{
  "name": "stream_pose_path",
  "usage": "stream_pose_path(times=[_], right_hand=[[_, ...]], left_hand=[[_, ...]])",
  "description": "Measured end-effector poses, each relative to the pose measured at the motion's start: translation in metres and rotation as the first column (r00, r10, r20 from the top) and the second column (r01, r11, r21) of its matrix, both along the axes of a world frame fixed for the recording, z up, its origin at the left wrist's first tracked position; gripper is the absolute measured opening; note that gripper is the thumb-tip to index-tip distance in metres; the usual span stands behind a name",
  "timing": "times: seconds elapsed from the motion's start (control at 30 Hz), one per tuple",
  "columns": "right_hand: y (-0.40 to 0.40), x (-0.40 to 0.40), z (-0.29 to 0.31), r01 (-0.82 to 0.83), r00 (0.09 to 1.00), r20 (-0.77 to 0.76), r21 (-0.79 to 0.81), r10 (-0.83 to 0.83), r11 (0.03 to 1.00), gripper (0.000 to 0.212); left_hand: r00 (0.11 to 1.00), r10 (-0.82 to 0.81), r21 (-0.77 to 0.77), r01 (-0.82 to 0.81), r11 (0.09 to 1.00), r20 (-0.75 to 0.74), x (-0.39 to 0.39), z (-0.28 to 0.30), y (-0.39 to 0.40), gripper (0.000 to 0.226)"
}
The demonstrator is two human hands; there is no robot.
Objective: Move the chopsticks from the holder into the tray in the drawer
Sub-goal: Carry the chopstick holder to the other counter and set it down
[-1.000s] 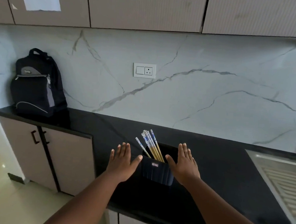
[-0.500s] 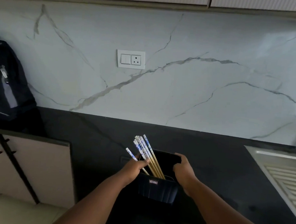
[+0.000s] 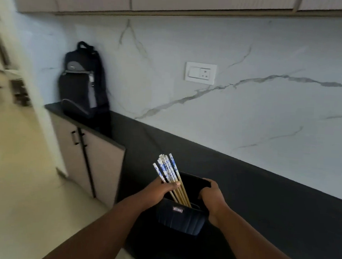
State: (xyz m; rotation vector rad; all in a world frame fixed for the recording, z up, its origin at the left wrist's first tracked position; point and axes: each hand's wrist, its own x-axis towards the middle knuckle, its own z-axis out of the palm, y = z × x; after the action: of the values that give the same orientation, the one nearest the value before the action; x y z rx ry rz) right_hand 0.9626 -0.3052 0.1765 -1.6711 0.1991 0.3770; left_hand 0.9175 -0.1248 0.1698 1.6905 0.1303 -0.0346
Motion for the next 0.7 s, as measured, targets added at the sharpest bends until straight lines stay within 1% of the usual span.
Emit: stream_pose_path(times=[0.07, 0.13, 0.2, 0.27, 0.37, 0.47, 0.6, 0.7], right_hand=[[0.016, -0.005, 0.003, -0.089, 0.996, 0.02, 0.041, 0.088, 0.995, 0.052], [0.04, -0.016, 0.007, -0.179, 0.984, 0.029, 0.083, 0.177, 0.98, 0.053], [0.069, -0.034, 0.01, -0.298, 0.955, 0.031, 0.108, 0.296, 0.949, 0.056], [0.1, -0.063, 0.01, -0.429, 0.903, 0.032, 0.105, 0.428, 0.897, 0.062], [0.144, -0.119, 0.008, -0.611, 0.791, 0.053, 0.058, 0.609, 0.789, 0.061], [0.179, -0.185, 0.007, -0.754, 0.657, 0.035, 0.056, 0.753, 0.655, 0.056], [0.218, -0.284, 0.0, -0.884, 0.467, 0.021, 0.03, 0.884, 0.467, 0.061], [0.24, -0.37, -0.013, -0.948, 0.318, 0.01, -0.004, 0.948, 0.318, 0.063]], left_hand=[[0.99, 0.138, -0.044, -0.137, 0.99, 0.039, -0.026, 0.007, 0.005, 0.009], [0.956, 0.287, -0.068, -0.283, 0.957, 0.066, -0.057, 0.011, 0.014, 0.017], [0.91, 0.412, -0.101, -0.405, 0.909, 0.053, -0.098, 0.011, 0.024, 0.025], [0.853, 0.522, -0.125, -0.516, 0.847, 0.019, -0.146, 0.008, 0.035, 0.028], [0.743, 0.669, -0.129, -0.665, 0.736, -0.009, -0.221, 0.002, 0.051, 0.029], [0.616, 0.787, -0.11, -0.784, 0.611, -0.018, -0.3, -0.002, 0.064, 0.031], [0.457, 0.889, -0.15, -0.881, 0.448, -0.031, -0.411, -0.011, 0.072, 0.03], [0.35, 0.936, -0.176, -0.924, 0.339, -0.038, -0.502, -0.026, 0.066, 0.026]])
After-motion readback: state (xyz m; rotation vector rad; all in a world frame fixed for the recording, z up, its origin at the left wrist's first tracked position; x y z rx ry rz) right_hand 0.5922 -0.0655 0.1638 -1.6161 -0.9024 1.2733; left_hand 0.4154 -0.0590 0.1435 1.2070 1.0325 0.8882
